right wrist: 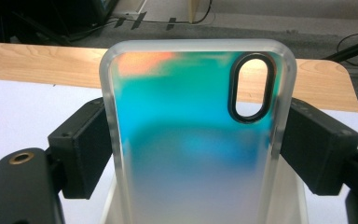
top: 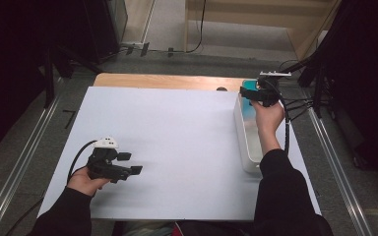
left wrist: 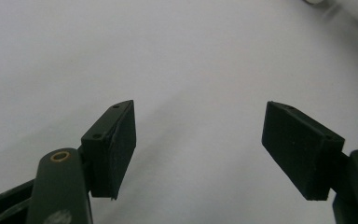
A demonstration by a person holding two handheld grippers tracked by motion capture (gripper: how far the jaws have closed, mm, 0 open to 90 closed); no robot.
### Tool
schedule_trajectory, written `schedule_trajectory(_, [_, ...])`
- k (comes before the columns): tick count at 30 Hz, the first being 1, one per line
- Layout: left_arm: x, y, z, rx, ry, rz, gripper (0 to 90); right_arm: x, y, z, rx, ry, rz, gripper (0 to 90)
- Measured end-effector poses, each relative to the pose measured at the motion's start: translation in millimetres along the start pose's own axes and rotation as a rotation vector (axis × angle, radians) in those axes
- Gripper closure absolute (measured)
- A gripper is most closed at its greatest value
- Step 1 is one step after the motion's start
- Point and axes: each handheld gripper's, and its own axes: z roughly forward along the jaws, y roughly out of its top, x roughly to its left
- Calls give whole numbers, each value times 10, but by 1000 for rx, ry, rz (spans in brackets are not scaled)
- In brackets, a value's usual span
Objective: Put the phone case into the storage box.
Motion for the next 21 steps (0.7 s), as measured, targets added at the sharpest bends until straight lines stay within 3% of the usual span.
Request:
schedule_trajectory(18, [6, 0, -5, 1, -4, -1, 257, 46, -58, 21, 39, -26, -36, 146])
schedule_trajectory(21, [5, 0, -4, 1, -4, -1, 257, 32, -77, 20, 36, -21, -20, 141])
